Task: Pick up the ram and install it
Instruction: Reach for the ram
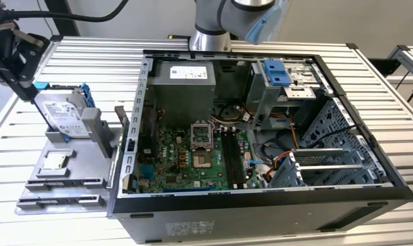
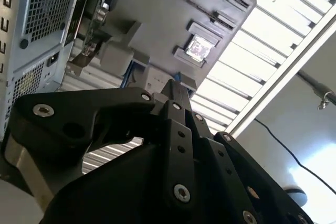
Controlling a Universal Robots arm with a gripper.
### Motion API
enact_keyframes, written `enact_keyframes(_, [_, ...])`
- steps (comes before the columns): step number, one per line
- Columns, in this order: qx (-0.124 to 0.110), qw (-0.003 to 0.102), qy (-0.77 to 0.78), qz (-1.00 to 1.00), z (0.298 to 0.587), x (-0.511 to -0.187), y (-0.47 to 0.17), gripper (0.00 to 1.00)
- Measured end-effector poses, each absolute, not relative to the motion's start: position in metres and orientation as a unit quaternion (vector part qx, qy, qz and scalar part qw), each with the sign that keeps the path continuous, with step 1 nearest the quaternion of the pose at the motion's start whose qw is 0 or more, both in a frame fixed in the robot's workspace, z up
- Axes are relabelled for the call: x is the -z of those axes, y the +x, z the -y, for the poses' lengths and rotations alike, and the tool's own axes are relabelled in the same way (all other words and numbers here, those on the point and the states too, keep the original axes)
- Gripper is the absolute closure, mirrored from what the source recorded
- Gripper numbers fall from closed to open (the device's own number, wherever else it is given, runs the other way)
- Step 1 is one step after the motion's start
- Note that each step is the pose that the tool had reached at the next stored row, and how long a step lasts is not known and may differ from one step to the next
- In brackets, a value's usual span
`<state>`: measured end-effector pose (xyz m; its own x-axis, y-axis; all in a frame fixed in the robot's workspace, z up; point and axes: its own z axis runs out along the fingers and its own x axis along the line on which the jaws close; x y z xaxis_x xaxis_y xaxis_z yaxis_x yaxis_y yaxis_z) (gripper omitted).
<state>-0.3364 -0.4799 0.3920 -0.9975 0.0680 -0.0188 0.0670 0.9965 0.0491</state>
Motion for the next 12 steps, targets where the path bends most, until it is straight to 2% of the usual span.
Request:
enact_keyframes(8, [-0.024,0.010,0.034,-0.999,0.518,-0.391,-0.341,1.00])
enact_keyframes(12, [-0.024,0.010,0.023,-0.999,0.520,-0.391,-0.341,1.00])
